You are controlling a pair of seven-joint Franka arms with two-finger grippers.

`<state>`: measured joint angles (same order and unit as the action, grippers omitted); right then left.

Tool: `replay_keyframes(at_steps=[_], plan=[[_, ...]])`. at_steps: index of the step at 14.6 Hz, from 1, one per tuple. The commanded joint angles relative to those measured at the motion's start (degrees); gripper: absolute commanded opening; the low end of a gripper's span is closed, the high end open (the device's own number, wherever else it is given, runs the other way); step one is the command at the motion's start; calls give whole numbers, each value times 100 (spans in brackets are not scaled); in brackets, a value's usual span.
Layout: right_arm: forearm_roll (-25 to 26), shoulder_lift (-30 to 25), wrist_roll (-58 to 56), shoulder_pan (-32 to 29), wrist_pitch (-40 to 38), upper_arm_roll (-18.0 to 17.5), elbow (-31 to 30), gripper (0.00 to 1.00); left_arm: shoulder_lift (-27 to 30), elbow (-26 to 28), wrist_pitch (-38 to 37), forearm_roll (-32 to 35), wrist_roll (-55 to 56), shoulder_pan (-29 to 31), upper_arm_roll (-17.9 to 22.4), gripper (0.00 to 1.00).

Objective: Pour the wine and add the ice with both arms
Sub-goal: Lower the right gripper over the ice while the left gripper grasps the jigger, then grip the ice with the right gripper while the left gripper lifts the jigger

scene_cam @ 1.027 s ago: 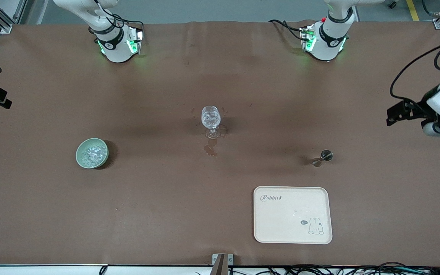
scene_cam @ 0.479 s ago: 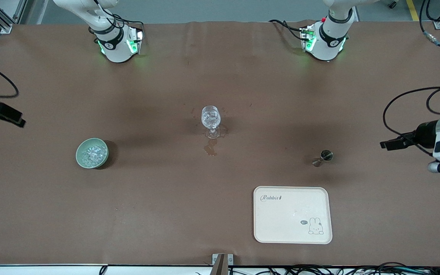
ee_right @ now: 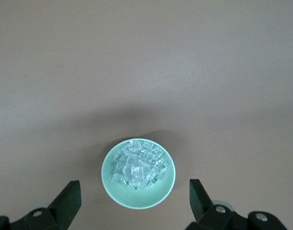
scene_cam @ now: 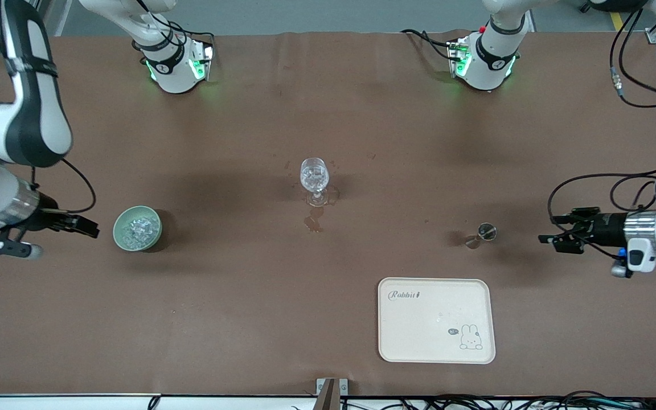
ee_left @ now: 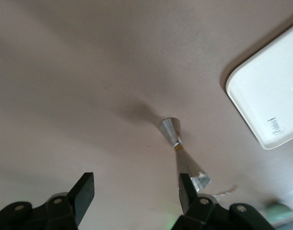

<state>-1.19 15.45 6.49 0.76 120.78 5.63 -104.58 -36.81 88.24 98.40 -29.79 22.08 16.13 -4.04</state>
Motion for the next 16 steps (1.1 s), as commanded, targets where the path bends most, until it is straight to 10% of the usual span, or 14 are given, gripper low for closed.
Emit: replay_keyframes(at_steps=[1, 16], plan=[[-74, 107, 168, -41, 471, -35, -474, 100, -458, -158, -40, -509, 235, 39, -18, 80], [-478, 653, 177, 153, 2020, -53, -1688, 90, -1285, 140, -40, -2654, 1053, -14, -44, 73]])
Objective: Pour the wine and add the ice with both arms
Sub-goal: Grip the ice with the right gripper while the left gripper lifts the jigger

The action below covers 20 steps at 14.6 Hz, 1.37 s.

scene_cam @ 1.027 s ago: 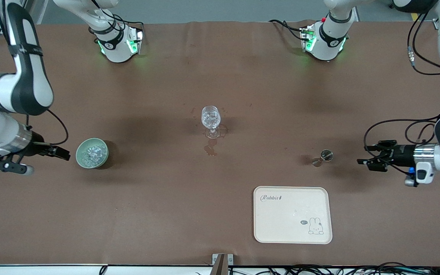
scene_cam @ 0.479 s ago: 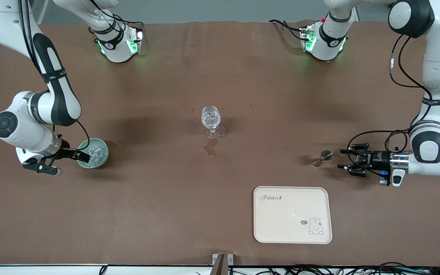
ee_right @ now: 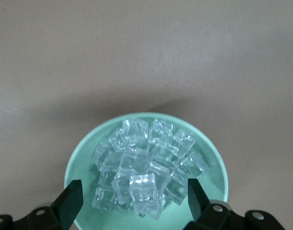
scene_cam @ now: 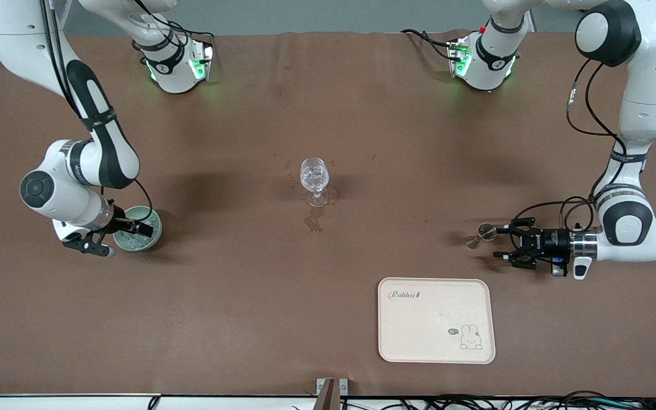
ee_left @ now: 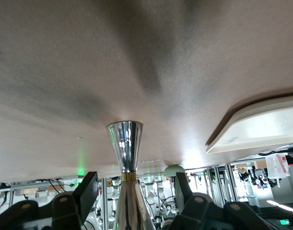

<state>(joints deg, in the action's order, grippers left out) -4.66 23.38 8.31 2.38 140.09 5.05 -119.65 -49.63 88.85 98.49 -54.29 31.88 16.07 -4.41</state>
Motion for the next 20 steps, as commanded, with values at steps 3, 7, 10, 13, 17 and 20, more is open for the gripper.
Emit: replay_keyframes(at_steps=[3, 7, 10, 13, 17, 20], plan=[[-131, -132, -5, -18, 115, 5, -164, 69, -12, 132, -49, -328, 73, -60, -34, 73], [-131, -123, 12, -35, 107, 5, -146, 56, -73, 158, -40, -530, 64, -174, -34, 69], [-131, -132, 4, -62, 63, 14, -146, 54, -100, 158, -31, -548, 64, -218, -34, 69], [-131, -132, 12, -71, 63, 5, -164, 52, -152, 158, 4, -539, 56, -227, -25, 68], [-131, -132, 12, -88, 10, 5, -173, 49, -152, 167, 4, -548, 82, -236, -34, 53], [-131, -141, 12, -88, -78, 5, -173, 47, -100, 150, -5, -548, 432, -271, -34, 38]])
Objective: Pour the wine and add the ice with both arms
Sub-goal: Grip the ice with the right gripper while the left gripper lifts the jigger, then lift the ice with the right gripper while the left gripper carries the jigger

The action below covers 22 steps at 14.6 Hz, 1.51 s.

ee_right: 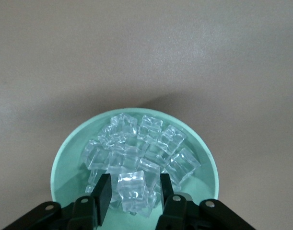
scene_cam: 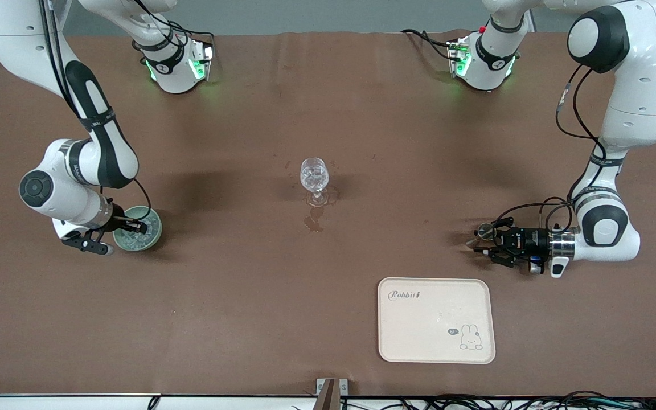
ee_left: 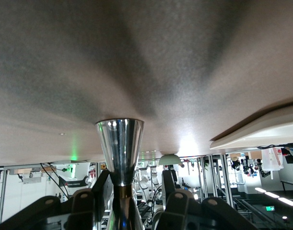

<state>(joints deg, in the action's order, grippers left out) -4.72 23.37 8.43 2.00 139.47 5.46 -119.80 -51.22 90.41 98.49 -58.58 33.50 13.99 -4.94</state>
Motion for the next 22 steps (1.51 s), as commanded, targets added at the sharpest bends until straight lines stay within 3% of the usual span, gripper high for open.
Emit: replay_keyframes(at_steps=[1, 5, 10, 17, 22], plan=[[-126, -140, 9, -51, -8, -36, -158, 46, 68, -14, -5, -118, 315, -98, 11, 31], [-126, -131, 9, -68, 18, -36, -132, 42, 68, -110, -5, -162, 324, -247, 11, 2], [-126, -122, 1, -77, 106, -28, -114, 42, 121, -330, -14, -162, 893, -432, -50, 1], [-126, -122, 9, -77, 98, -28, -123, 42, 279, -383, 12, -180, 1896, -432, -551, 1], [-126, -113, 9, -121, 80, -36, -141, 33, 577, -375, 442, -153, 2661, -897, -727, 1]])
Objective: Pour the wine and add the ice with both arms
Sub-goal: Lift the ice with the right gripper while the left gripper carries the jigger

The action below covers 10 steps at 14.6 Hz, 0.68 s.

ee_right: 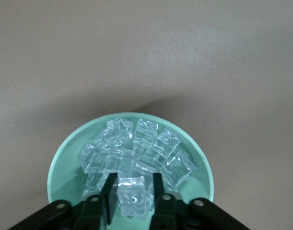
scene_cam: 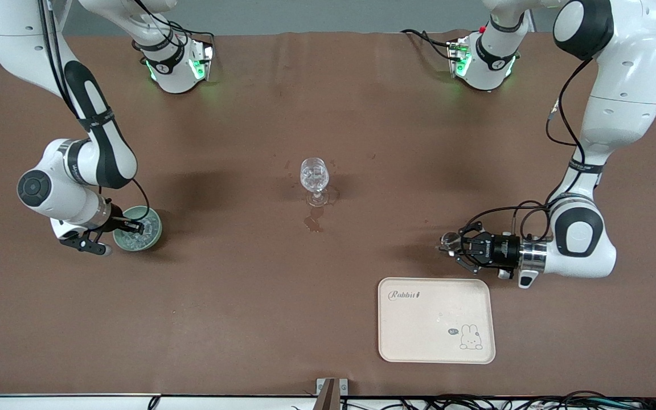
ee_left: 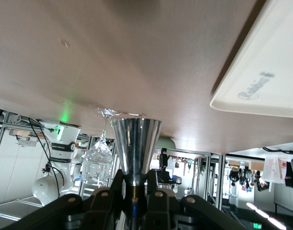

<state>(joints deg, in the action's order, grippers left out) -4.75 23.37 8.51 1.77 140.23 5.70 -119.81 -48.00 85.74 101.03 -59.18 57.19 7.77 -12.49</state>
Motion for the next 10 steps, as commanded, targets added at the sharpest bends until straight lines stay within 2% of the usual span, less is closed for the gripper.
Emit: replay_keyframes(at_steps=[1, 7, 10], plan=[[-123, -113, 2, -98, 13, -60, -140, 33, 335, 92, 224, -94, 380, -389, 27, 1], [-123, -104, 2, -98, 5, -60, -140, 29, 704, 136, 593, -6, 996, -899, 36, 1], [-123, -104, 2, -98, 13, -60, -140, 15, 871, 136, 593, -6, 1267, -1014, 36, 1]])
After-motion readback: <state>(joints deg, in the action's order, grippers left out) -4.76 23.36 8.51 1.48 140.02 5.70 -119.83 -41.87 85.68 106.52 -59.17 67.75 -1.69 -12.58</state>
